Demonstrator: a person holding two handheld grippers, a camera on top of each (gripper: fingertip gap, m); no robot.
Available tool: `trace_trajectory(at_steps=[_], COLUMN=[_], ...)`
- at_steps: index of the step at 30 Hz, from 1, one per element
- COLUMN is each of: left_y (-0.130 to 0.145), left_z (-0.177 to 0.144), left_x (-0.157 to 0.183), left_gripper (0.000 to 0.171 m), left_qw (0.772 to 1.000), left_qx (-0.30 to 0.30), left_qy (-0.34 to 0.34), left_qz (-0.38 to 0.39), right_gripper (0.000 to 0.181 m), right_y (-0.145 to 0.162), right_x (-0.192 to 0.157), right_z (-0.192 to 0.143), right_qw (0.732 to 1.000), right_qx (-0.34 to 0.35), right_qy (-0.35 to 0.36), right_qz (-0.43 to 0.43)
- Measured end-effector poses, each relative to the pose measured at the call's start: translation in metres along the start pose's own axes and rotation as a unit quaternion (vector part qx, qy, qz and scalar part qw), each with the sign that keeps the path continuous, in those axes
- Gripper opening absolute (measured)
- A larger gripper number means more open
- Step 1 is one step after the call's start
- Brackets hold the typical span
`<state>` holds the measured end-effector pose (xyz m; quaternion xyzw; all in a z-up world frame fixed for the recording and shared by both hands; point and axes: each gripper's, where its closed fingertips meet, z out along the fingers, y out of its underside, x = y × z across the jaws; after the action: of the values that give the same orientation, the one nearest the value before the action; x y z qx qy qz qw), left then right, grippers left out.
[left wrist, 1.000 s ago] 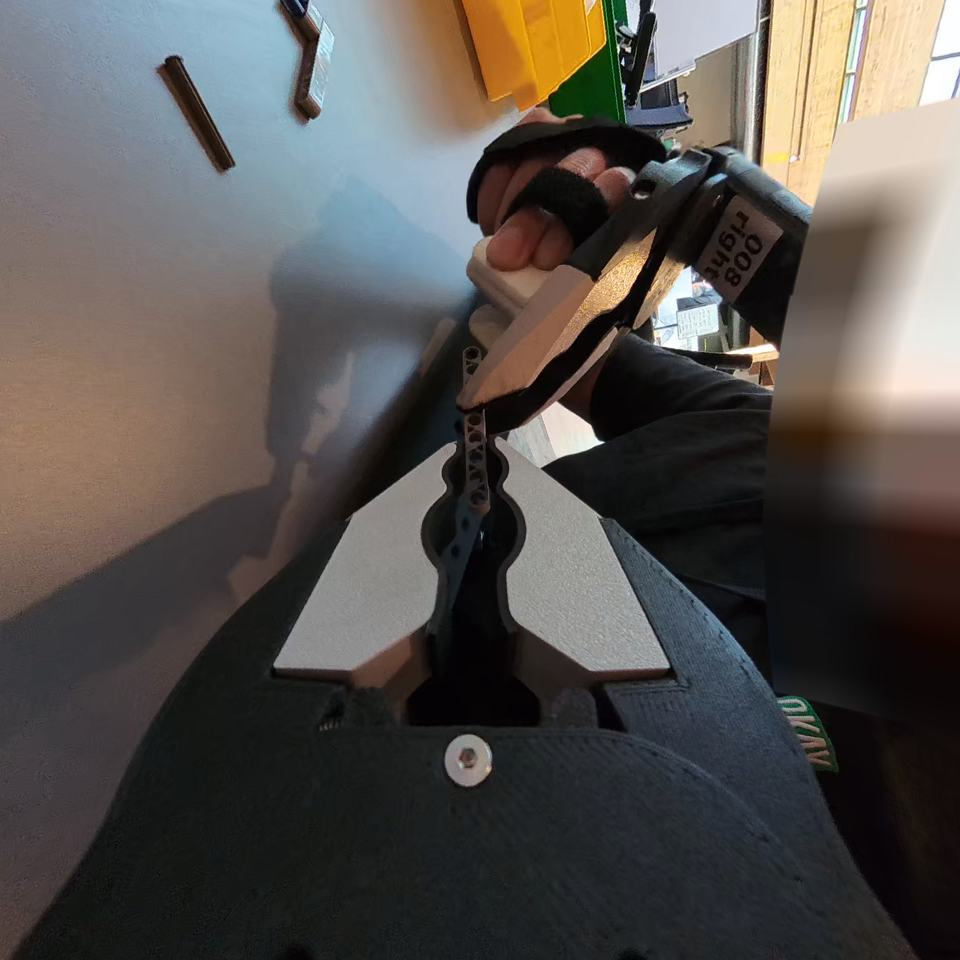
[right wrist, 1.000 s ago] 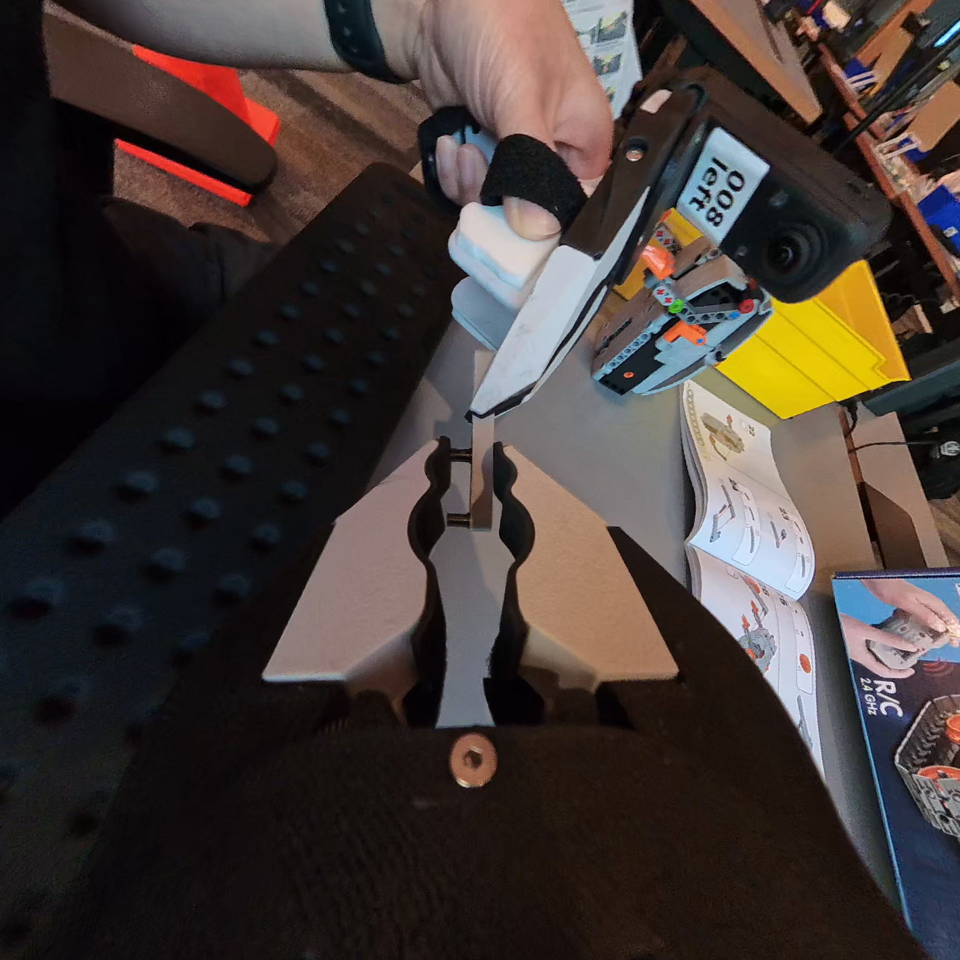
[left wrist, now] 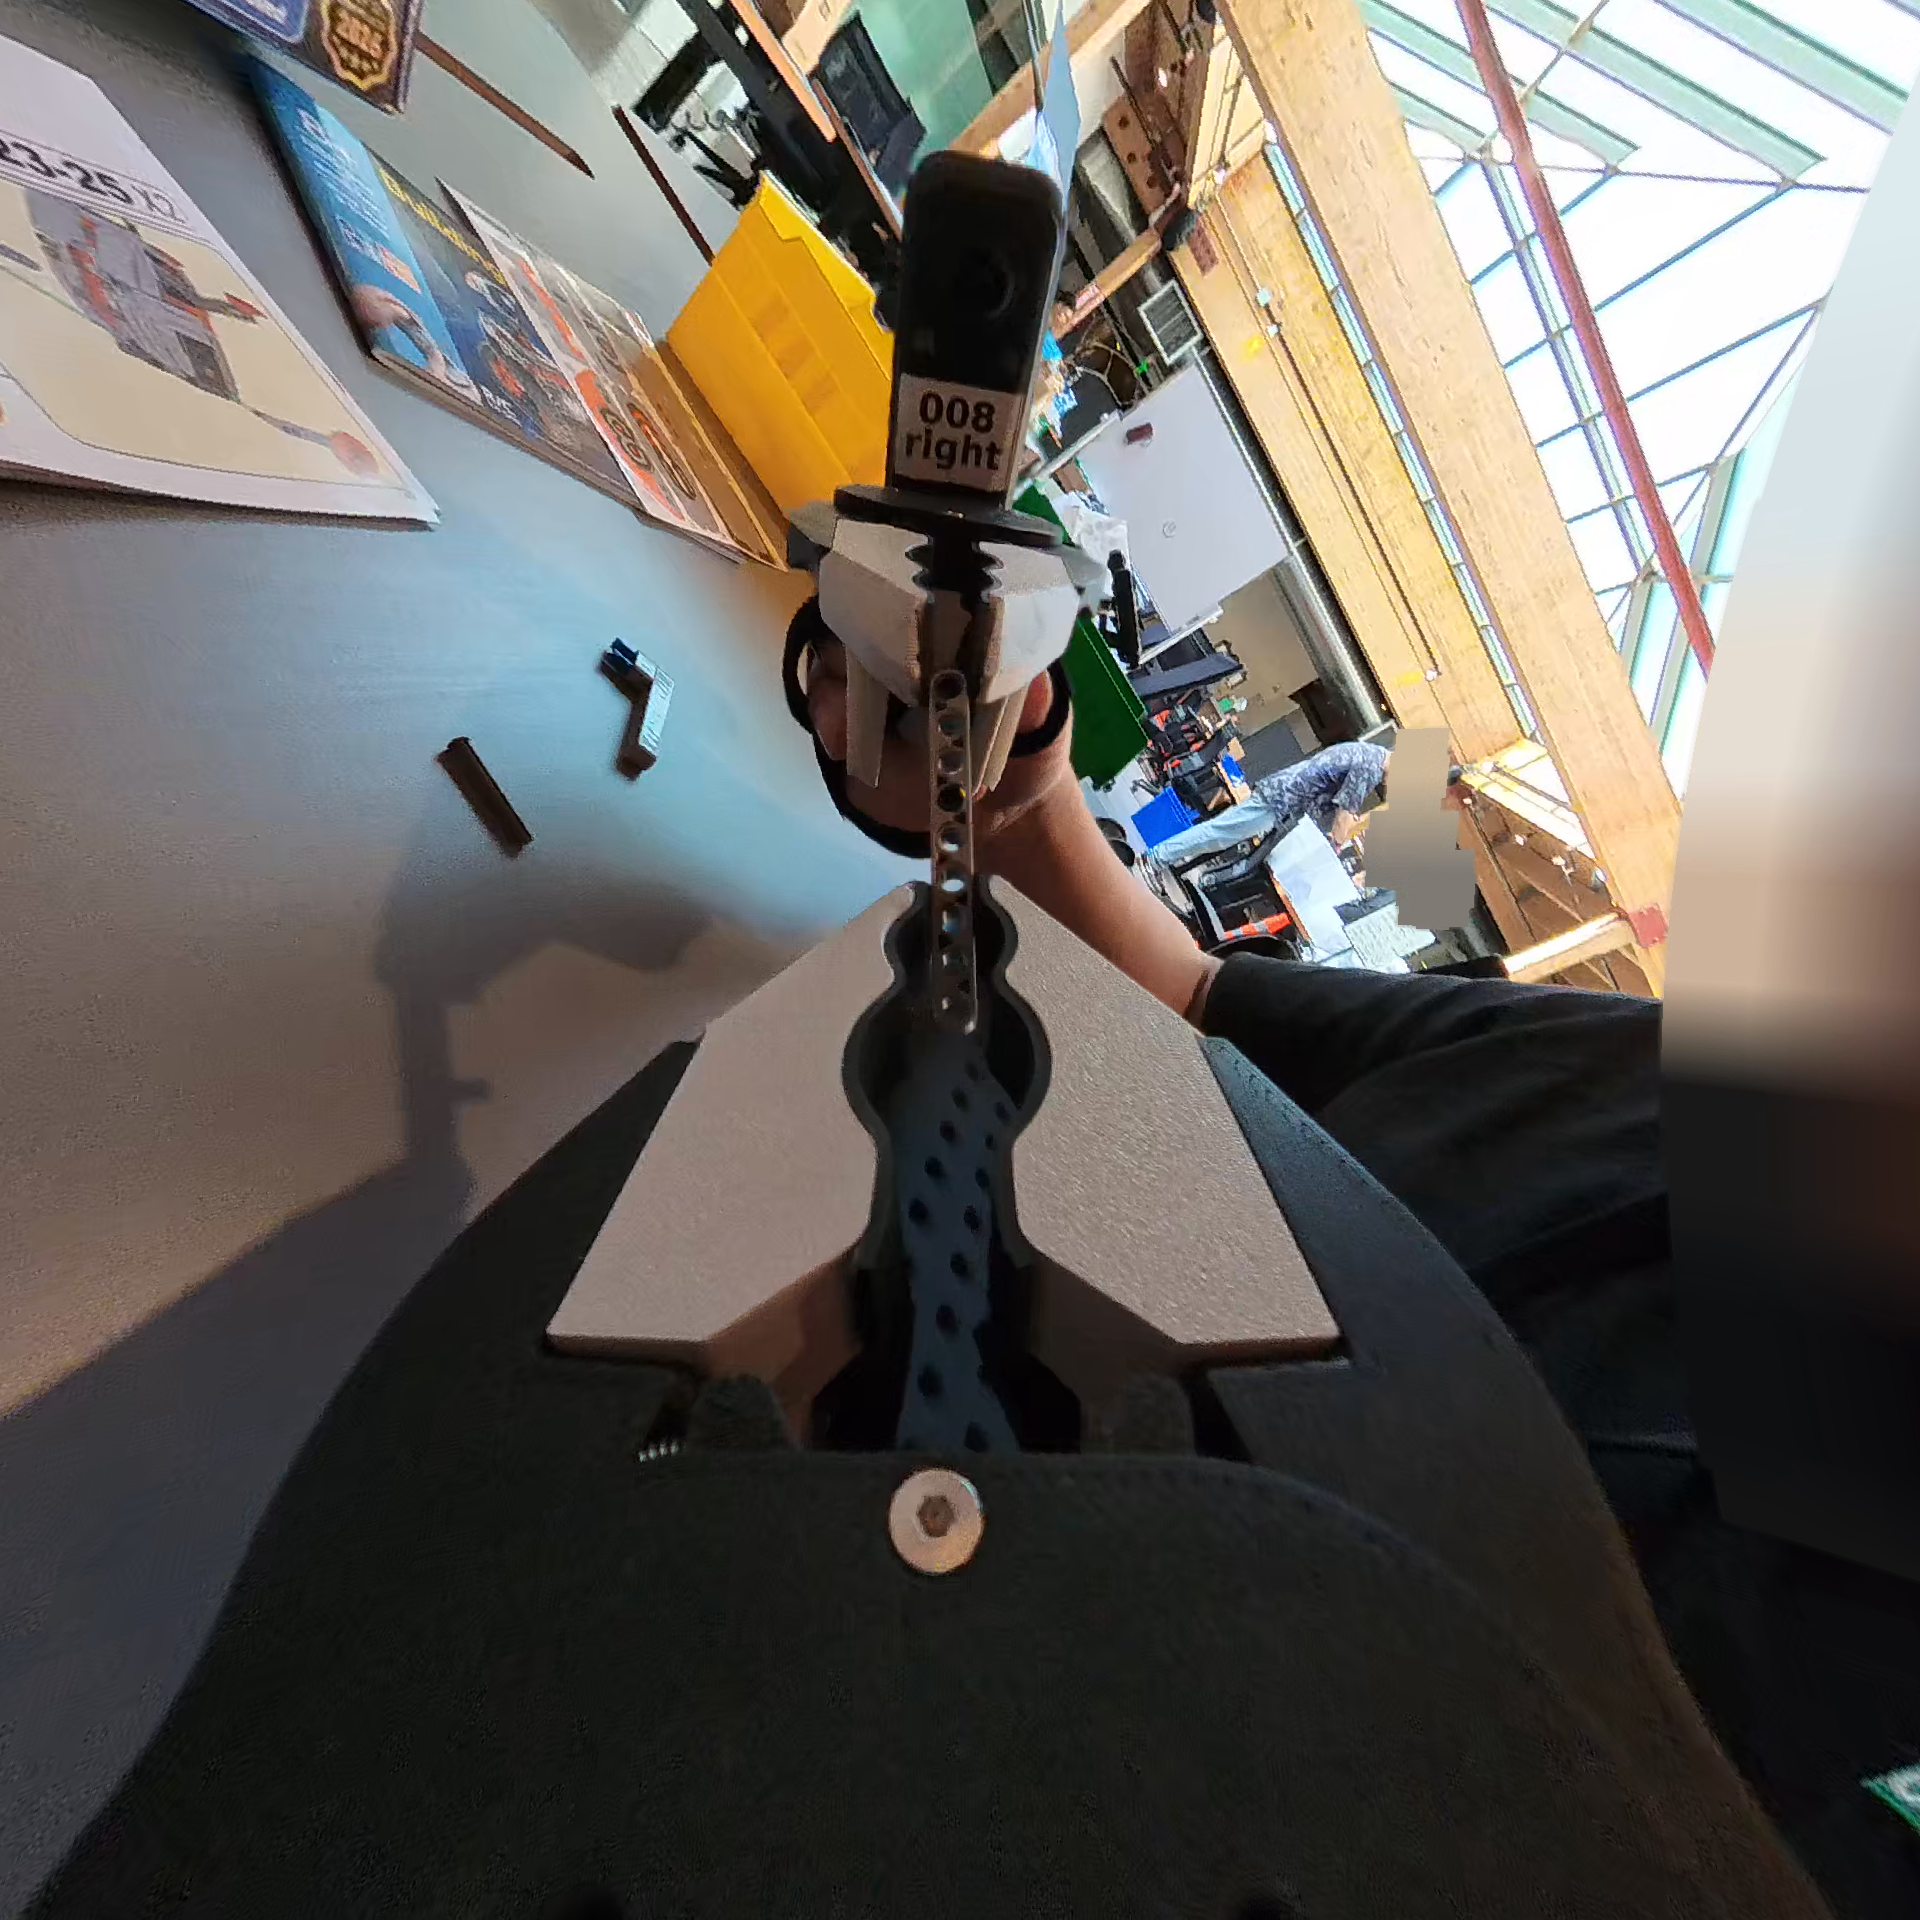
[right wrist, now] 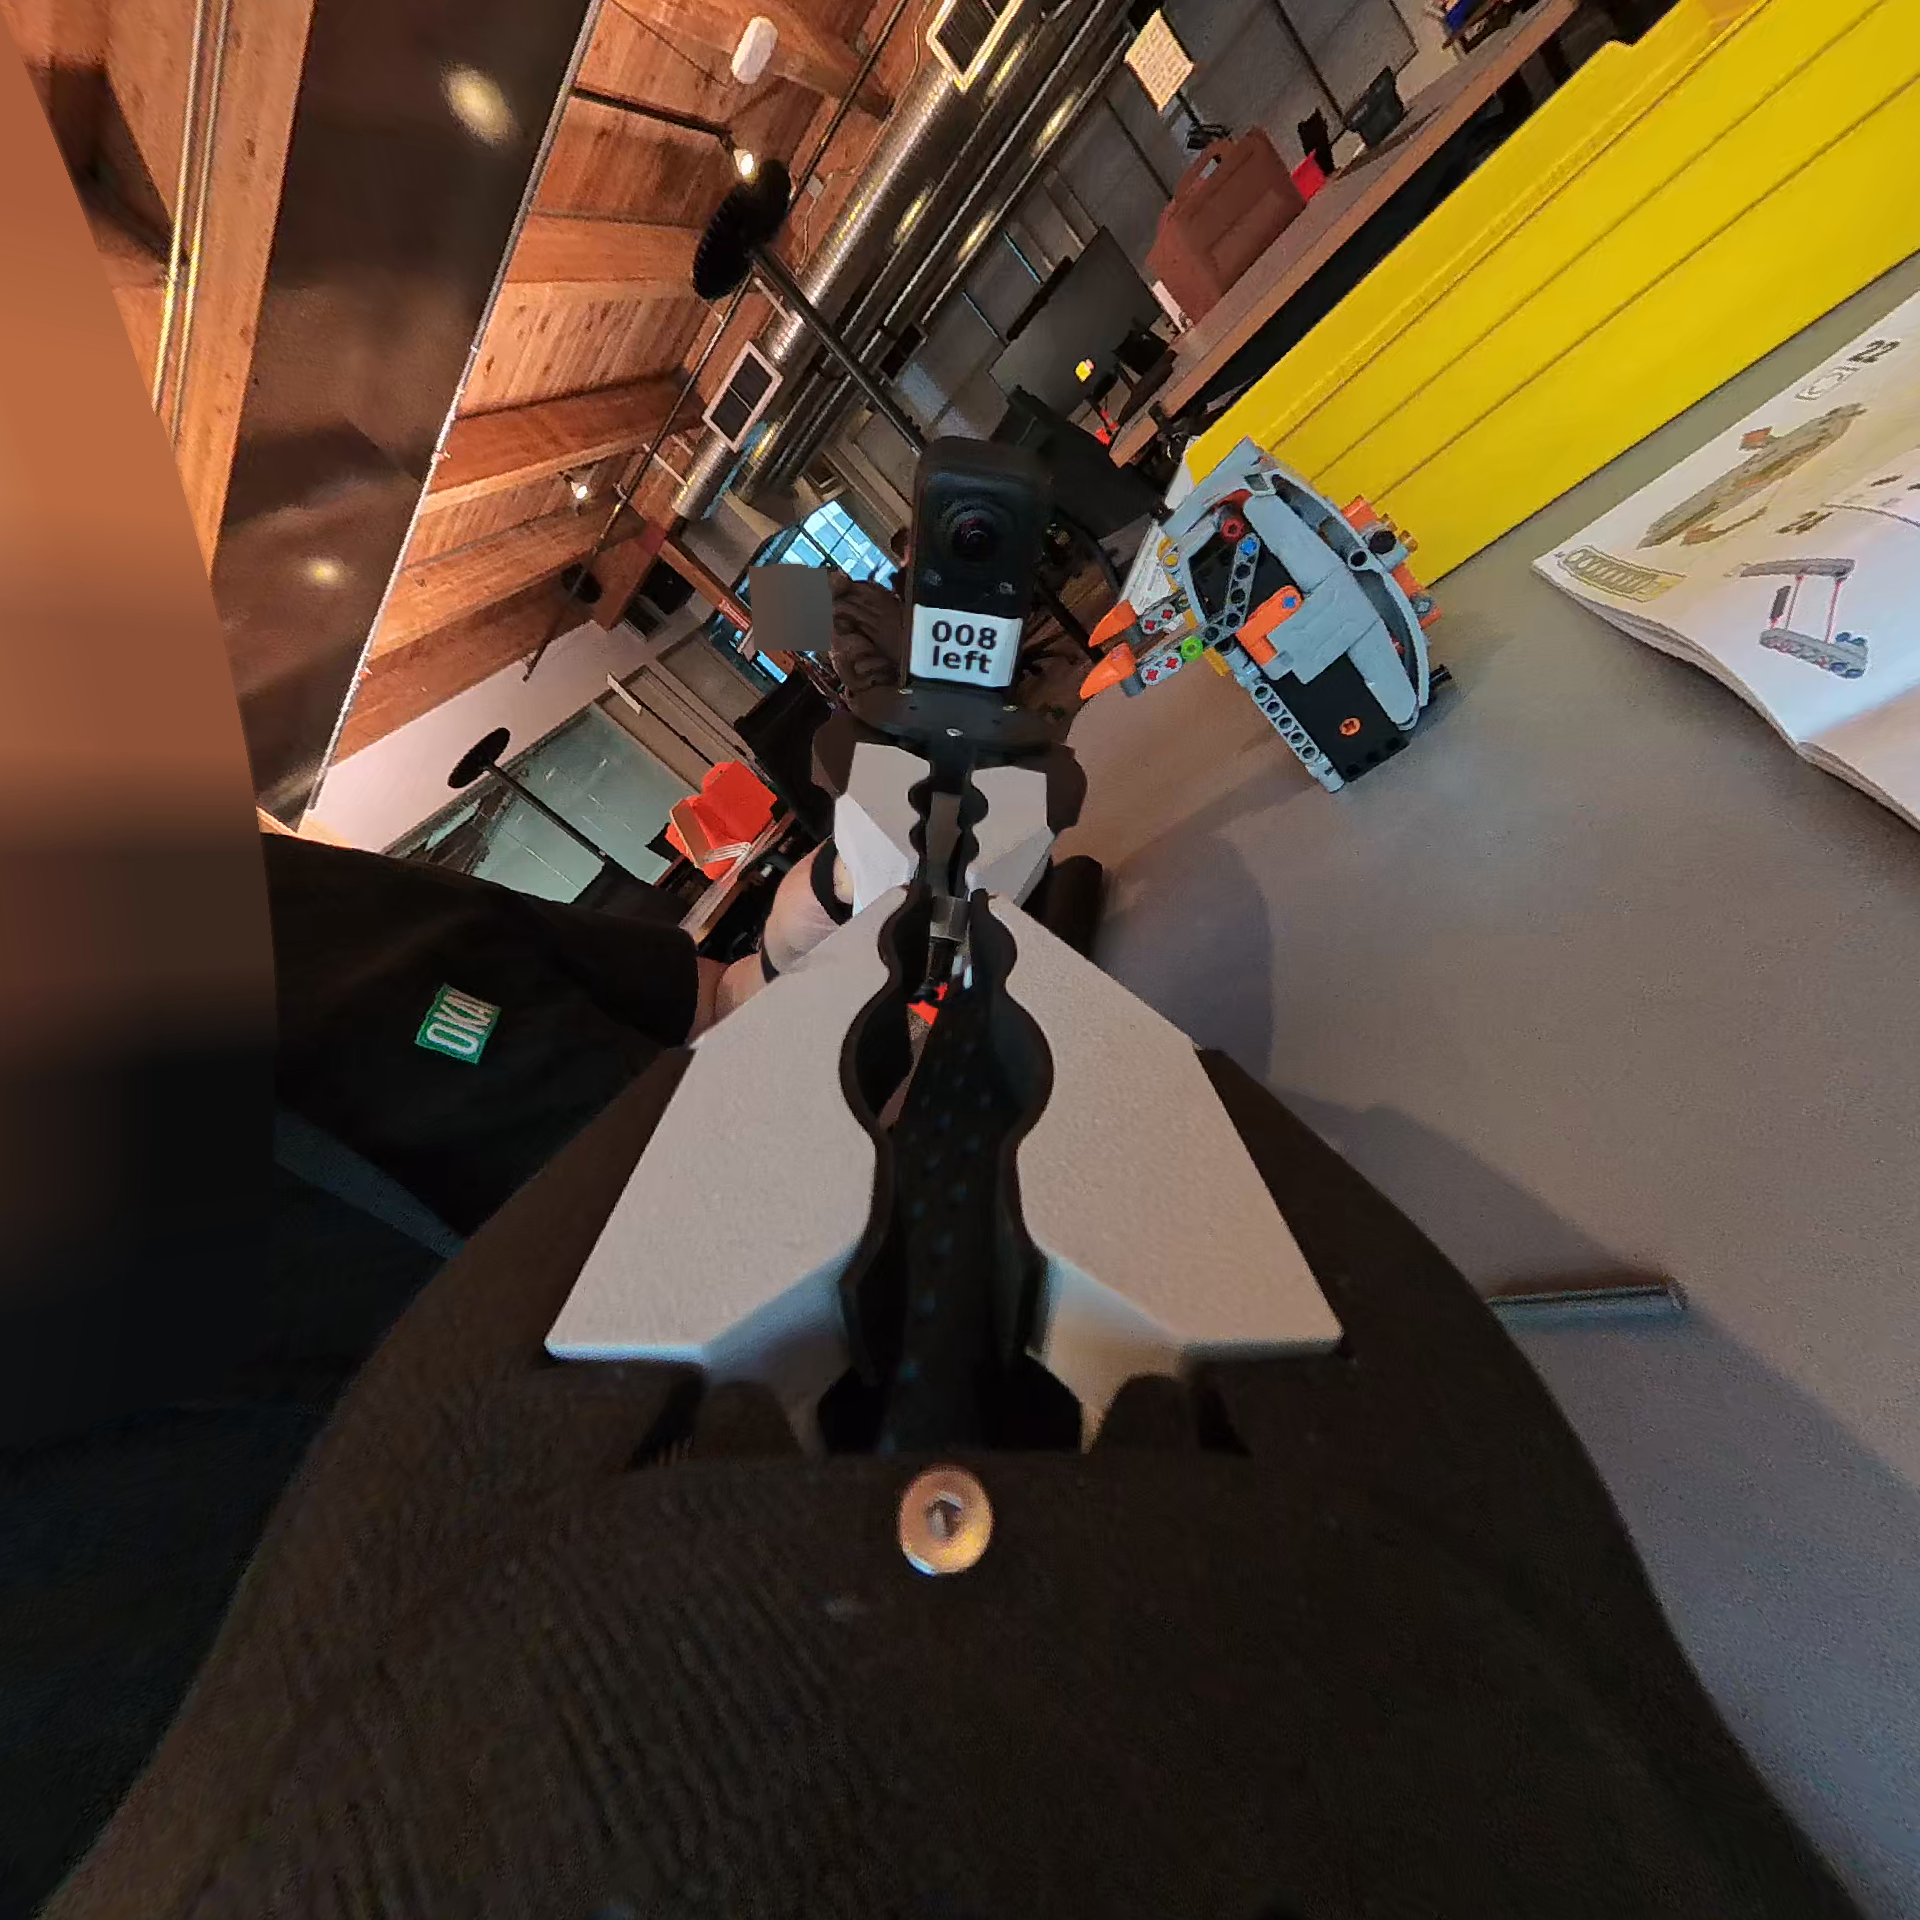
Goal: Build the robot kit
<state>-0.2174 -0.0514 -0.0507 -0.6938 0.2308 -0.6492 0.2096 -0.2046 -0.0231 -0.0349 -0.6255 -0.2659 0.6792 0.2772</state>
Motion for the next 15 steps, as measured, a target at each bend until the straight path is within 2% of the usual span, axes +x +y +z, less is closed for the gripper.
trace_trajectory(at_steps=[4, 7, 15], left_y=[0.01, 0.009, 0.002], left_z=[0.008, 0.013, 0.012], left_x=[0.004, 0.007, 0.008], left_gripper=[0.008, 0.015, 0.005], left_qw=[0.999, 0.998, 0.998], left_qx=[-0.038, -0.044, -0.048], left_qy=[0.031, 0.044, 0.035], left_qz=[-0.019, -0.02, 0.005], right_gripper=[0.005, 0.005, 0.005], right_y=[0.005, 0.012, 0.012], right_x=[-0.004, -0.004, -0.009], right_z=[0.002, 0.007, 0.011], right_qw=[1.0, 0.999, 0.999], right_qx=[-0.018, -0.037, -0.033], right_qy=[-0.004, -0.001, 0.003], right_qz=[0.009, 0.006, -0.011])
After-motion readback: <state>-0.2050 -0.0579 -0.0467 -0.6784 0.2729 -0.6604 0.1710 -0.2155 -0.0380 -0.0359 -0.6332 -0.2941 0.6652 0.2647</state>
